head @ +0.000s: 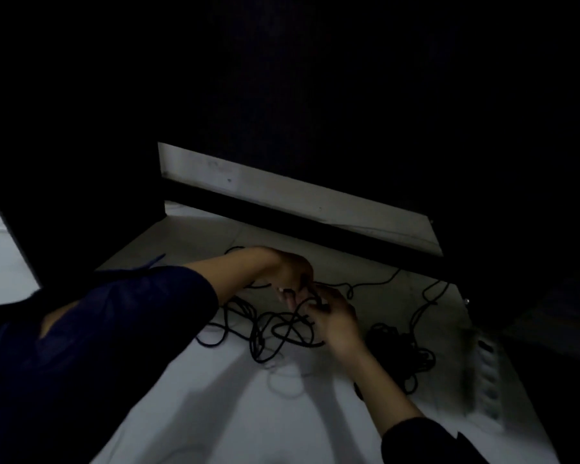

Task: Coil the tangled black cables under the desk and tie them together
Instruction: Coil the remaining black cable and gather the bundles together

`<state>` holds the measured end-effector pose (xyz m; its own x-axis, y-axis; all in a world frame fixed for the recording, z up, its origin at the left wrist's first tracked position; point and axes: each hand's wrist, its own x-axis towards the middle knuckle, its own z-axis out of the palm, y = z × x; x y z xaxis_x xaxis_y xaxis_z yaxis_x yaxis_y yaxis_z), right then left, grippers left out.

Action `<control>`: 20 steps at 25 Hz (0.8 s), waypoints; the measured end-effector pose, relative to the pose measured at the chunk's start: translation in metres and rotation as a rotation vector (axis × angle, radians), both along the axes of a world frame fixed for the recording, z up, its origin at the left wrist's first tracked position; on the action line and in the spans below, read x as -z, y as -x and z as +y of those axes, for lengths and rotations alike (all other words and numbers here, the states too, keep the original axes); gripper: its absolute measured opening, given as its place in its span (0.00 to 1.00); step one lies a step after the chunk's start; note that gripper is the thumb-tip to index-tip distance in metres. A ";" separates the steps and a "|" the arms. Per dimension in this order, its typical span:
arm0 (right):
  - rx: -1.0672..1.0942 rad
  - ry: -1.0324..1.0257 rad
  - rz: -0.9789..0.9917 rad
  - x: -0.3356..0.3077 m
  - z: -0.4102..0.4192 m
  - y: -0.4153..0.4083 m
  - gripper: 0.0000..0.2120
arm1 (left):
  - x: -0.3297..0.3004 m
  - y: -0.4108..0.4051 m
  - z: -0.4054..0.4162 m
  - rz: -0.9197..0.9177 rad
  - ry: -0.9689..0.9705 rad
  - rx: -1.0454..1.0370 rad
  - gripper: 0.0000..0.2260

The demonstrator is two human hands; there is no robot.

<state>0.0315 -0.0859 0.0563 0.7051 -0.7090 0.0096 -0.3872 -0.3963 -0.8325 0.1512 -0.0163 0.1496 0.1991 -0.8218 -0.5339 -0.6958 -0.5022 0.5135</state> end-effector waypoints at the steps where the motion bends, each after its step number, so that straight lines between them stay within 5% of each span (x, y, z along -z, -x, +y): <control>1: 0.018 0.053 0.011 0.001 -0.004 0.006 0.13 | -0.004 0.006 0.001 0.006 0.039 -0.019 0.10; 8: -0.026 0.078 -0.106 -0.021 -0.017 0.049 0.08 | -0.010 0.039 -0.001 0.037 0.256 -0.085 0.10; 15: -0.159 0.038 -0.243 -0.055 -0.005 0.079 0.05 | -0.005 0.049 0.022 0.278 0.540 -0.176 0.09; 20: -0.188 -0.135 -0.140 -0.041 -0.008 0.098 0.08 | -0.010 0.056 0.034 0.503 0.724 -0.379 0.09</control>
<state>-0.0667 -0.0937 0.0972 0.8229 -0.5674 0.0305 -0.1948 -0.3322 -0.9229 0.0953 0.0182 0.1596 0.4054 -0.9139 -0.0178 -0.1657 -0.0926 0.9818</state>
